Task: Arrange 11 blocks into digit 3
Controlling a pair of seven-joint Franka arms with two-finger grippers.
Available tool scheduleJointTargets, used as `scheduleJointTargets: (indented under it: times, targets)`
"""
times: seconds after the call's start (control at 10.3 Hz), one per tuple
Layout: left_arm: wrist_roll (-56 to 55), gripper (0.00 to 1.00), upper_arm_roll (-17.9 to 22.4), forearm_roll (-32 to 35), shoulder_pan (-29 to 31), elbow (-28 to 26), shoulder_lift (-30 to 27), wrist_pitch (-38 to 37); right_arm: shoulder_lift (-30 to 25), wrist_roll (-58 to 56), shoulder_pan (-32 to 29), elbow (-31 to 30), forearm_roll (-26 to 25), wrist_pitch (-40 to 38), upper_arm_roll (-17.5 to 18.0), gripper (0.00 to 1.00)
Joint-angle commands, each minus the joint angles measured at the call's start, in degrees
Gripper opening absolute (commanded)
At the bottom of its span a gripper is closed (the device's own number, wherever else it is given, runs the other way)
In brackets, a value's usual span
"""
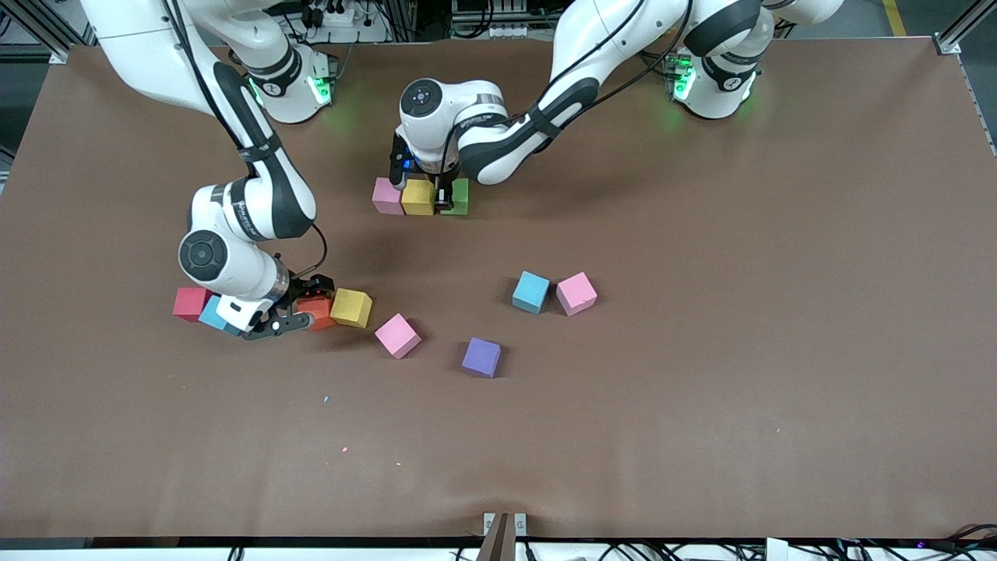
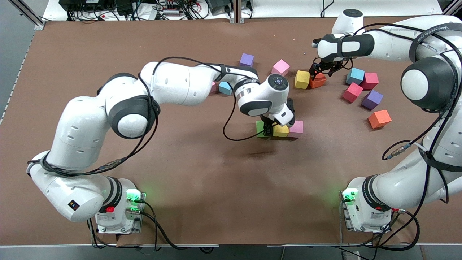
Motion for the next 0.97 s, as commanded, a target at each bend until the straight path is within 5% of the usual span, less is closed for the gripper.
scheduleJointTargets:
  times: [0.0, 0.87]
  targets:
    - [1.85, 0.00, 1.34, -1.61, -1.42, 2.43, 1.58, -1.04, 0.95, 0.94, 0.05, -0.53, 0.91, 2.10, 0.12, 1.00]
    - [0.97, 0.00, 1.51, -5.03, -2.74, 5.25, 2.64, -1.04, 5.88, 0.94, 0.06, 3.59, 1.00, 3.70, 0.12, 1.00]
